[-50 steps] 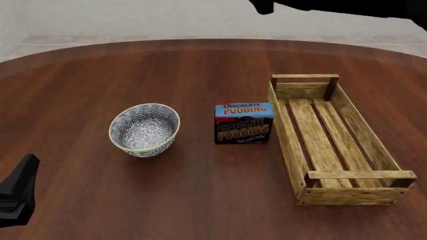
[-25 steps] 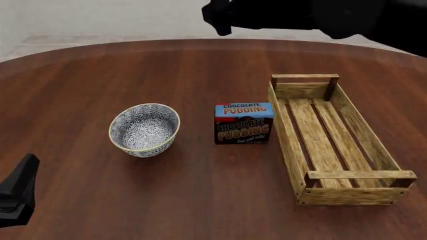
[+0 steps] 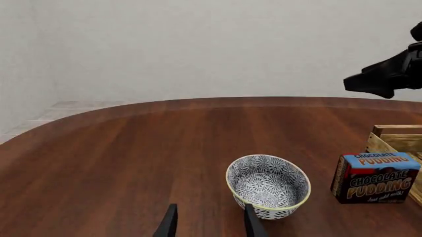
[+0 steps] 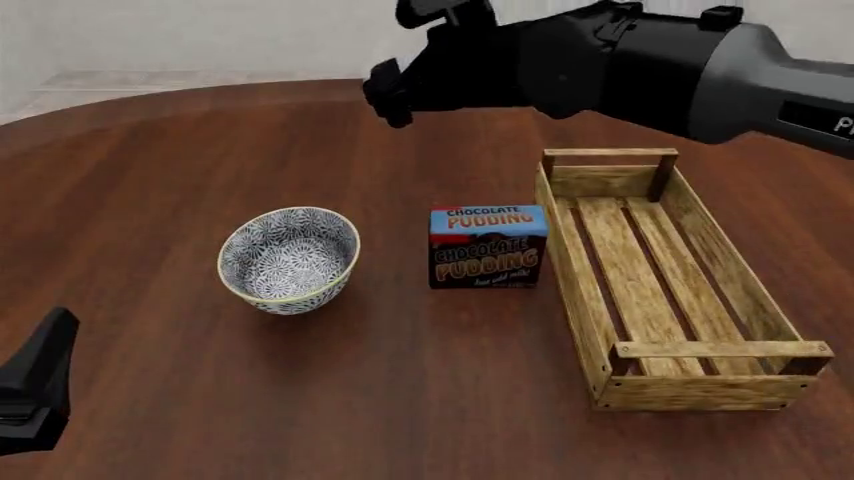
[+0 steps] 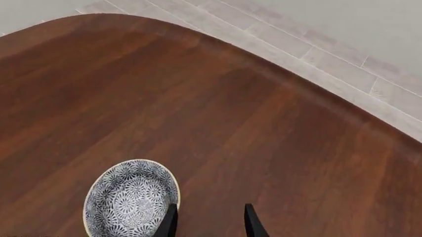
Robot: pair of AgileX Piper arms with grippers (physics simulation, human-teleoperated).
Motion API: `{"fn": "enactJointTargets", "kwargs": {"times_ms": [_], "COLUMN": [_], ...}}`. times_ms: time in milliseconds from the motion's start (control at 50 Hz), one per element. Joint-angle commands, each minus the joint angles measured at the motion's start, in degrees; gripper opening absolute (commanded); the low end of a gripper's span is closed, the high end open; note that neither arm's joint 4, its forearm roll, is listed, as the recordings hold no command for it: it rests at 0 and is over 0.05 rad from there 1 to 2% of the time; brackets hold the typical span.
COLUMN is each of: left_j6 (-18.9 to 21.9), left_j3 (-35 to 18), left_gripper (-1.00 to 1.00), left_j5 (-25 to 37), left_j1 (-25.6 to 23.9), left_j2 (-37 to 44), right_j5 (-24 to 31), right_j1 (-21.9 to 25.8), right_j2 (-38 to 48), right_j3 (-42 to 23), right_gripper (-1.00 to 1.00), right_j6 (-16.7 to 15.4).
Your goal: Pick up the bowl on the left and put it in the tray.
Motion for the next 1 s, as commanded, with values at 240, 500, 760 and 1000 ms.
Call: {"fn": "enactJointTargets", "kwargs": {"times_ms": [240, 500, 760, 1000], "left_j6": [0.00, 0.00, 0.00, 0.00], "left_j3": [0.00, 0.00, 0.00, 0.00], "left_gripper": [1.00, 1.00, 1.00, 1.00], "left_j5": [0.00, 0.00, 0.00, 0.00], "left_j1": [0.00, 0.00, 0.00, 0.00], "left_j2": [0.00, 0.00, 0.00, 0.00], "right_j5": [1.17, 2.38, 3.35, 3.65], "right_j1": [0.48, 0.57, 0.55, 1.68], "right_j2": [7.02, 11.88, 16.76, 20.57], "right_j3": [-5.68, -9.69, -12.59, -14.41], "right_gripper": [1.00, 1.00, 1.00, 1.00], "right_j6": [-0.05, 1.15, 0.86, -0.33]}}
